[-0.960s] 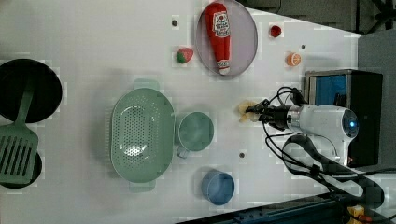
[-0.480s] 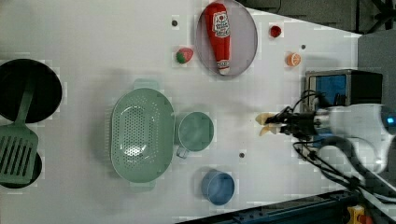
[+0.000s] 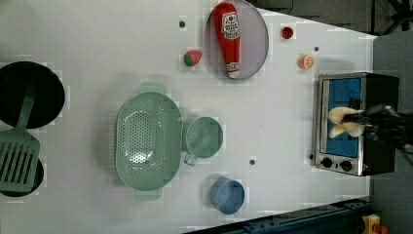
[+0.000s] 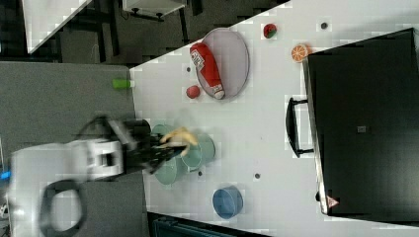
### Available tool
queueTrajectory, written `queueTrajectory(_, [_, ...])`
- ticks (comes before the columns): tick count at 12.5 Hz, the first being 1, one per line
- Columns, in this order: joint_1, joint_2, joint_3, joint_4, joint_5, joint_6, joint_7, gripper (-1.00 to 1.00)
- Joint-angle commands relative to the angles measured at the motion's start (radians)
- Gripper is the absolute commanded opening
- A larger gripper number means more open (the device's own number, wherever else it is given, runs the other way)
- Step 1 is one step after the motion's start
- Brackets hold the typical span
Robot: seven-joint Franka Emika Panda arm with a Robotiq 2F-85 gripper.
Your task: Pick Banana and place it in mug.
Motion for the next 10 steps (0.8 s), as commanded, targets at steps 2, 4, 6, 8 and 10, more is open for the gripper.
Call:
queueTrajectory(2, [0.035, -0.001, 0.067, 0.056, -0.015, -0.085, 0.067, -0.32])
queueTrajectory(4, [0.049, -0.001, 0.145, 0.069, -0.013, -0.107, 0.193, -0.32])
queueTrajectory(6, [0.061, 0.005, 0.229, 0.065, -0.006, -0.107, 0.305, -0.32])
queueTrajectory(8, [0.069, 0.018, 0.310, 0.061, 0.040, -0.106, 0.362, -0.32])
queueTrajectory(10, [0.070, 0.041, 0.375, 0.054, 0.104, -0.095, 0.438, -0.32])
